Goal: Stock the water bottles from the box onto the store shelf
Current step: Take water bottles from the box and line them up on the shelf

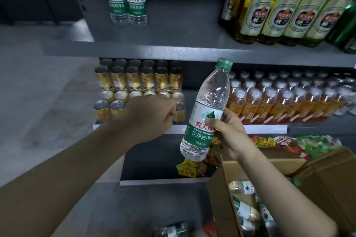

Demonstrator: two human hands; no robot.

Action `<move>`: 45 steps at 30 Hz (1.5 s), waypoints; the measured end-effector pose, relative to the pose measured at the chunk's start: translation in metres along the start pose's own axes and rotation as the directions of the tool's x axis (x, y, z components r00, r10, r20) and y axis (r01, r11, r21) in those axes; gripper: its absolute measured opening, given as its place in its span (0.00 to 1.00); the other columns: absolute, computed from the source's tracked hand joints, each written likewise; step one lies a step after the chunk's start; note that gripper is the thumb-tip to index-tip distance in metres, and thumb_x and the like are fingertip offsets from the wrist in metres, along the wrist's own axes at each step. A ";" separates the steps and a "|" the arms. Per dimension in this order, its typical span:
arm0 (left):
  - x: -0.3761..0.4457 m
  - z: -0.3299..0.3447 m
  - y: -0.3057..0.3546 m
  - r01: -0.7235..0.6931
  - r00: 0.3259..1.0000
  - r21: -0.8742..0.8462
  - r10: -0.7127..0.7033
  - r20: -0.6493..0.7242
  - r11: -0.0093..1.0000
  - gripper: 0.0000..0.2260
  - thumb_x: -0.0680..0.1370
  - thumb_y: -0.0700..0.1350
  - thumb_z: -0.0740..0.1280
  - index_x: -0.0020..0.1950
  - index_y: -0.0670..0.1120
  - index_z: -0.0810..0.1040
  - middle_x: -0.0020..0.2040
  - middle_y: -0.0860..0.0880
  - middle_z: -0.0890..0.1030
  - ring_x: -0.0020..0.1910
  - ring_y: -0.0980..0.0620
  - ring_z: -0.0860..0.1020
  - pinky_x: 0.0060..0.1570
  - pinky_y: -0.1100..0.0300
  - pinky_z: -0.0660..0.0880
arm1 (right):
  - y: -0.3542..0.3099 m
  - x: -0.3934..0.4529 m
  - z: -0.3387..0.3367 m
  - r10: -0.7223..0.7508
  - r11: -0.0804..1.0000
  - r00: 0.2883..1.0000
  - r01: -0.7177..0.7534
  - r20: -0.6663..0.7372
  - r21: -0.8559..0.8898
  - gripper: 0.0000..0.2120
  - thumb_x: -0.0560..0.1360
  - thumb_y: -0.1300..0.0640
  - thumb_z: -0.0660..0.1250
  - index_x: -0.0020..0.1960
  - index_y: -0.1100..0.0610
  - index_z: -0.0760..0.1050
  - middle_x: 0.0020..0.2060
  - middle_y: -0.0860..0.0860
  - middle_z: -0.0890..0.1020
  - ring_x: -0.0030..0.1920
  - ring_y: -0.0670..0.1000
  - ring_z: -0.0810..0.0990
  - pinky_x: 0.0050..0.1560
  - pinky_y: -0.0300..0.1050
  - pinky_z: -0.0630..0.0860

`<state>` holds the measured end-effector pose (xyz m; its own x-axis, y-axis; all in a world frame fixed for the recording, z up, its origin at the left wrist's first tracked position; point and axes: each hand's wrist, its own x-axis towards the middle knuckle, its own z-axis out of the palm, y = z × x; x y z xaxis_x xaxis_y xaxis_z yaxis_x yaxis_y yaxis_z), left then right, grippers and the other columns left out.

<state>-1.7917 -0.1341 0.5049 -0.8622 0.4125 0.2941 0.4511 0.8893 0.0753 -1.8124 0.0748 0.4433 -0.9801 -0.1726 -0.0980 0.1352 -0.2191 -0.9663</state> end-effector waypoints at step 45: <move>0.124 -0.092 -0.149 0.135 0.985 0.121 -0.120 -0.123 0.983 0.09 0.78 0.47 0.57 0.56 0.51 0.70 0.55 0.54 0.75 0.55 0.50 0.74 0.42 0.60 0.62 | -0.172 0.183 0.119 -0.380 0.906 0.925 0.367 -0.024 -0.210 0.23 0.66 0.73 0.70 0.59 0.63 0.69 0.53 0.60 0.79 0.50 0.56 0.80 0.52 0.49 0.79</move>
<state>-1.9447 -0.2335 0.6181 -0.8752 0.2750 0.3979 0.2990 0.9543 -0.0019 -1.9977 -0.0333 0.6197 -0.9610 -0.0533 0.2713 -0.2681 -0.0603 -0.9615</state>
